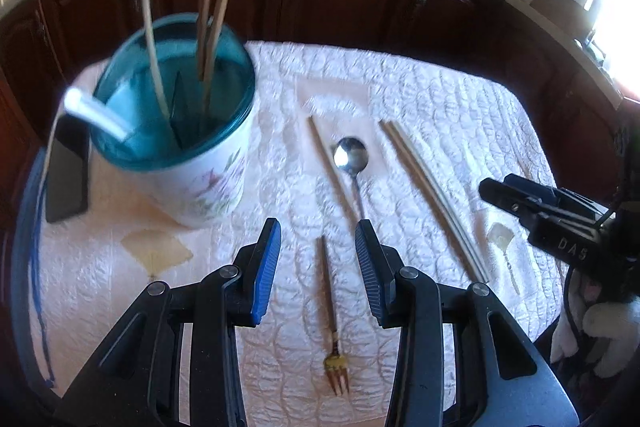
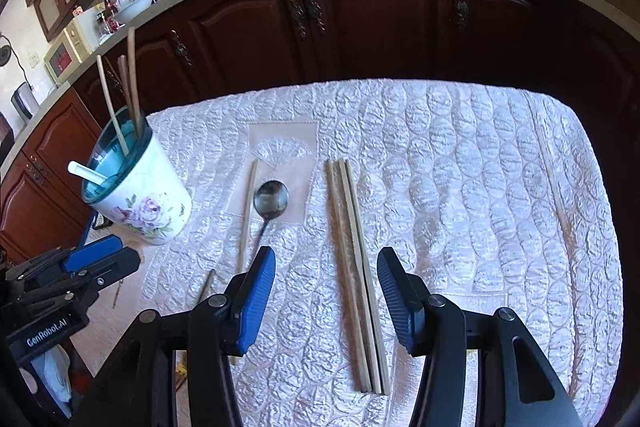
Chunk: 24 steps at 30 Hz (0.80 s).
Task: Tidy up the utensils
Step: 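Move both tools over the metal fork and chopsticks by the napkin, then grasp the gold-tipped fork with the left tool while the right tool grasps a chopstick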
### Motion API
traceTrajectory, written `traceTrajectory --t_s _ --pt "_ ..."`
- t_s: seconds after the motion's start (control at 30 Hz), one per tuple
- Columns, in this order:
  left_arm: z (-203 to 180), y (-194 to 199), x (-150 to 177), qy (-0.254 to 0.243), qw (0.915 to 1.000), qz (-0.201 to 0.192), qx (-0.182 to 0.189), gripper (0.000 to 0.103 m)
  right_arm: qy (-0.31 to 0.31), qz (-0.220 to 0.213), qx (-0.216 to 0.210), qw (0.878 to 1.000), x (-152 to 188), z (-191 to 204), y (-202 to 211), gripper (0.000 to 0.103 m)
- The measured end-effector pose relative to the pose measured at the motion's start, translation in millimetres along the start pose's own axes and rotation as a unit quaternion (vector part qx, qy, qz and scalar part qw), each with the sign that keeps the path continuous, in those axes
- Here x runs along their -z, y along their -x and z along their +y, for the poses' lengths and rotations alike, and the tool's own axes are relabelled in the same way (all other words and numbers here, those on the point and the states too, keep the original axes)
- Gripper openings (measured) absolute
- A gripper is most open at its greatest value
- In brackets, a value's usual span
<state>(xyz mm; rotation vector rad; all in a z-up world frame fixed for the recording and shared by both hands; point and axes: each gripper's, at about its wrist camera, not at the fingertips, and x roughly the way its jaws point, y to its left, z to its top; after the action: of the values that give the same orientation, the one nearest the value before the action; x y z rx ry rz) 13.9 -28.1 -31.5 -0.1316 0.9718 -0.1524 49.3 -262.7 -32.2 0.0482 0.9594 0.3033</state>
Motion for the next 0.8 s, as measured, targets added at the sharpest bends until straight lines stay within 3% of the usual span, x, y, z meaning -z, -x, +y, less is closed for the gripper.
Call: traceTrajectory --t_s 0.27,0.57,0.8 --pt "8 -28 20 0.003 0.9979 0.058 0.028 0.038 -0.009 0.031 -0.015 0.999 -2 -19 -34 0.050" --pt "-1 -59 21 -0.006 0.9959 0.087 0.025 0.038 -0.010 0.046 -0.027 0.999 -31 -33 -75 0.033" --pt "1 -74 19 -0.005 0.9947 0.100 0.022 0.038 -0.019 0.068 -0.018 0.997 -55 -45 -116 0.028"
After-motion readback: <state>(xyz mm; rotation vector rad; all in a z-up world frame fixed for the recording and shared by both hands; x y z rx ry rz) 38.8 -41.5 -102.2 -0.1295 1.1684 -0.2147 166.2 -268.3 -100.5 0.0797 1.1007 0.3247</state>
